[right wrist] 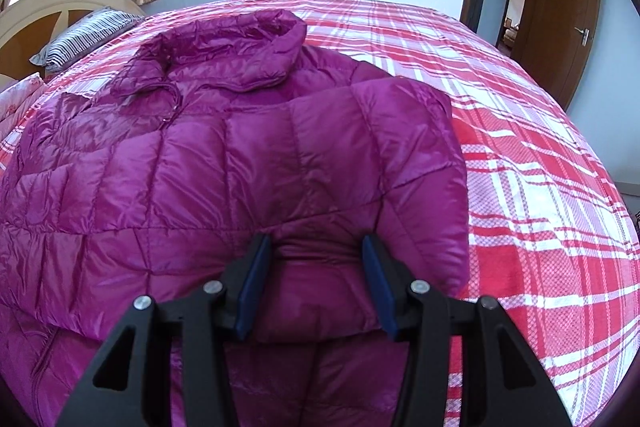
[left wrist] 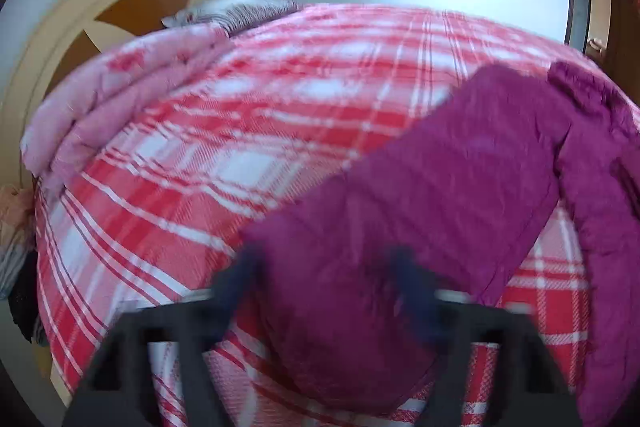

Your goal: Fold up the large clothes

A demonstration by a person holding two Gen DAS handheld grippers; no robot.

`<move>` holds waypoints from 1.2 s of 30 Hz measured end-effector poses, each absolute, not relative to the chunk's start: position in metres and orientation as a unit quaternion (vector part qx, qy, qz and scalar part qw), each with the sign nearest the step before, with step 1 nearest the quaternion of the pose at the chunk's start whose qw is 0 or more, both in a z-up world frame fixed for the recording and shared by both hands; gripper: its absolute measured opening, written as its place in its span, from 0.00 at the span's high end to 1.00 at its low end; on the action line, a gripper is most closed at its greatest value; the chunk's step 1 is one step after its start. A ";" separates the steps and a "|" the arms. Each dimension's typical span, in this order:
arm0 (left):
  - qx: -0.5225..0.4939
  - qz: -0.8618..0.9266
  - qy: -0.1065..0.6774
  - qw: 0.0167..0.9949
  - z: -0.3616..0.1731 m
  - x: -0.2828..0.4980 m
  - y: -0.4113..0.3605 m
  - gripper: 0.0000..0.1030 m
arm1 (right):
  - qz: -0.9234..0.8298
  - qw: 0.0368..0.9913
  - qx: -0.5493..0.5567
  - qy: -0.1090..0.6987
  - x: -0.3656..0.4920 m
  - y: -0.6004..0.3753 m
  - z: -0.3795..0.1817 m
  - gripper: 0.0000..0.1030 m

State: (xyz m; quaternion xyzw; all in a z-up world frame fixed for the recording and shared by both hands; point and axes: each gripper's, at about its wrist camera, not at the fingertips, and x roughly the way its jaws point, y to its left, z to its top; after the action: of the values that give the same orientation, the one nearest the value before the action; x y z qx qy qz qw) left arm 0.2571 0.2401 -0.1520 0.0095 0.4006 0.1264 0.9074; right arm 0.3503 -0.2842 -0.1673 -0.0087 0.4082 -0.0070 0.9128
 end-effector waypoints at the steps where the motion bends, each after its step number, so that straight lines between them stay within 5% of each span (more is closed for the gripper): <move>1: 0.014 0.126 0.397 0.909 -0.153 0.255 0.237 0.60 | -0.007 0.913 -0.009 0.408 0.350 -0.284 -0.167 0.49; 6: 0.062 0.122 0.357 0.924 -0.135 0.234 0.222 0.89 | -0.007 0.913 -0.009 0.408 0.351 -0.284 -0.167 0.48; 21: 0.024 0.016 0.202 0.979 0.038 0.222 0.173 0.96 | -0.011 0.914 -0.017 0.406 0.350 -0.283 -0.166 0.45; 25: 0.029 0.022 0.242 0.970 0.036 0.234 0.167 0.95 | -0.010 0.914 -0.014 0.405 0.350 -0.284 -0.165 0.44; 26: 0.026 0.034 0.262 0.964 0.028 0.239 0.174 0.89 | -0.008 0.915 -0.012 0.404 0.349 -0.284 -0.165 0.42; 28: 0.009 0.069 0.287 0.955 0.007 0.243 0.193 0.63 | -0.003 0.915 -0.008 0.403 0.349 -0.286 -0.165 0.39; 30: -0.007 0.111 0.285 0.952 -0.016 0.238 0.217 0.24 | 0.001 0.916 -0.003 0.402 0.349 -0.287 -0.165 0.37; 36: -0.076 0.128 0.344 0.927 -0.085 0.231 0.262 0.21 | 0.004 0.916 -0.002 0.401 0.348 -0.285 -0.165 0.32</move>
State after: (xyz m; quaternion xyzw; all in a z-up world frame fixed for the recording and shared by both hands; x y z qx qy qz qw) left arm 0.2310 0.2622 -0.0851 -0.0763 0.3440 0.1276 0.9271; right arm 0.3477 -0.2855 -0.1650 -0.0021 0.4007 0.0038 0.9162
